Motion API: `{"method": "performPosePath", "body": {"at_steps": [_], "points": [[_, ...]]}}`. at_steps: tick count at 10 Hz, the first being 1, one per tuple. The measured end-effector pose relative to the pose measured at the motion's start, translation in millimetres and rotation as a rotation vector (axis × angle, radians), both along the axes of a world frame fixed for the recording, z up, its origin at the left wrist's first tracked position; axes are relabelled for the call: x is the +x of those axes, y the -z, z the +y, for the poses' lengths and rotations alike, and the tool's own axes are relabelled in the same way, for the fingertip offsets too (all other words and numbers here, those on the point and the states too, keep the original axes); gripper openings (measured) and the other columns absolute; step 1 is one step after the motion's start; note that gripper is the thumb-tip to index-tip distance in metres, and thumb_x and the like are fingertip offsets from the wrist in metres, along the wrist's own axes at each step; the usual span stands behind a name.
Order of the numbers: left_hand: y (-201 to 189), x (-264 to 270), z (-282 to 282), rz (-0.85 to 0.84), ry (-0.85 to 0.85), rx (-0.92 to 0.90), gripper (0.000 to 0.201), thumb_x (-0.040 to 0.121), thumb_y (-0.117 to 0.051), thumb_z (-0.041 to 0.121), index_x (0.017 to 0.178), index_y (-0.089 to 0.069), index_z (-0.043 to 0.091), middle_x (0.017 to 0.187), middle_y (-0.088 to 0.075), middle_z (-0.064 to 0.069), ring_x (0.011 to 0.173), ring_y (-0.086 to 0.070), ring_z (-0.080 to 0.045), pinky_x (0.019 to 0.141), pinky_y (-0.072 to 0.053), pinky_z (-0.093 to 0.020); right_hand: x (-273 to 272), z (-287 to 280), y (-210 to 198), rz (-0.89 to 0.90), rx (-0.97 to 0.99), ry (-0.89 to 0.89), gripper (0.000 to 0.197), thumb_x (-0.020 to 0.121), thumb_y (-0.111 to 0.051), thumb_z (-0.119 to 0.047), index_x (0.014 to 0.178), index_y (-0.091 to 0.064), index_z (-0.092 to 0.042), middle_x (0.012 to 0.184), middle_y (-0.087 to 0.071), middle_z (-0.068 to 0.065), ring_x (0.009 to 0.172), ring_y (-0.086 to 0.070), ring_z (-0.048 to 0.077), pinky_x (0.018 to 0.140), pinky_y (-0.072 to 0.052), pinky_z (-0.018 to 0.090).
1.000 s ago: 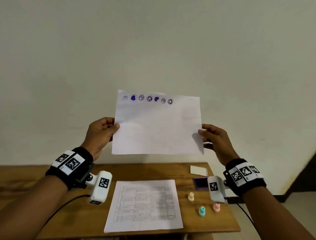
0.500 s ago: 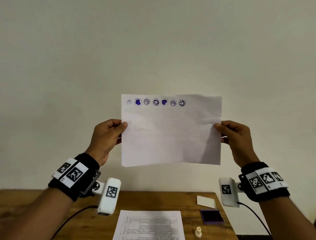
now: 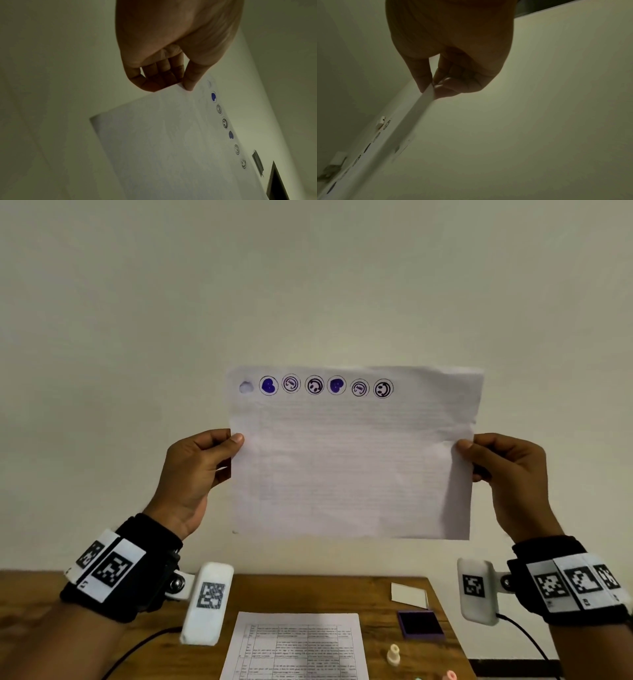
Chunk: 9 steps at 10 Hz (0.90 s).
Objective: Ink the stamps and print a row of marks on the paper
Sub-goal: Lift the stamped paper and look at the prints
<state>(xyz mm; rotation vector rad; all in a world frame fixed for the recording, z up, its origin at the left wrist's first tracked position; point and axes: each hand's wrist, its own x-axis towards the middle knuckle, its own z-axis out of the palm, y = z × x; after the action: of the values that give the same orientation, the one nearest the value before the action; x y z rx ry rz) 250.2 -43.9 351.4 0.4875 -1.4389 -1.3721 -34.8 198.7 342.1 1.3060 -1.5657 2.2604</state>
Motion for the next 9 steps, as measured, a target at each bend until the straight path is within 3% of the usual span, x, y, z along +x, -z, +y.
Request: {"method": "performPosePath", "body": {"at_steps": [5,9], "points": [[9.1,3.6,-4.5,0.0,-0.009,-0.015,0.005,0.087,-0.066,0.011,0.086,-0.071,0.013,0.08,-0.073,0.002,0.067,-0.067,-0.011,0.061,-0.053,-0.02,4.8,-3.8,11.8,0.027,0.043,-0.012,0.034,0.087,-0.068,0.001,0.064,-0.076,-0.022,0.054,-0.062,-0.007,0.051,-0.048,0.01,0.049,-0.039,0.018],[15.8,1.1,-6.6,0.017,-0.008,-0.022,0.011,0.087,-0.066,0.01,0.081,-0.072,0.017,0.074,-0.073,0.007,0.065,-0.066,-0.009,0.06,-0.052,-0.021,2.6,-5.6,17.9,0.043,0.067,0.001,0.033,0.087,-0.069,0.001,0.063,-0.075,-0.021,0.052,-0.06,-0.005,0.05,-0.048,0.011,0.048,-0.039,0.019]]}}
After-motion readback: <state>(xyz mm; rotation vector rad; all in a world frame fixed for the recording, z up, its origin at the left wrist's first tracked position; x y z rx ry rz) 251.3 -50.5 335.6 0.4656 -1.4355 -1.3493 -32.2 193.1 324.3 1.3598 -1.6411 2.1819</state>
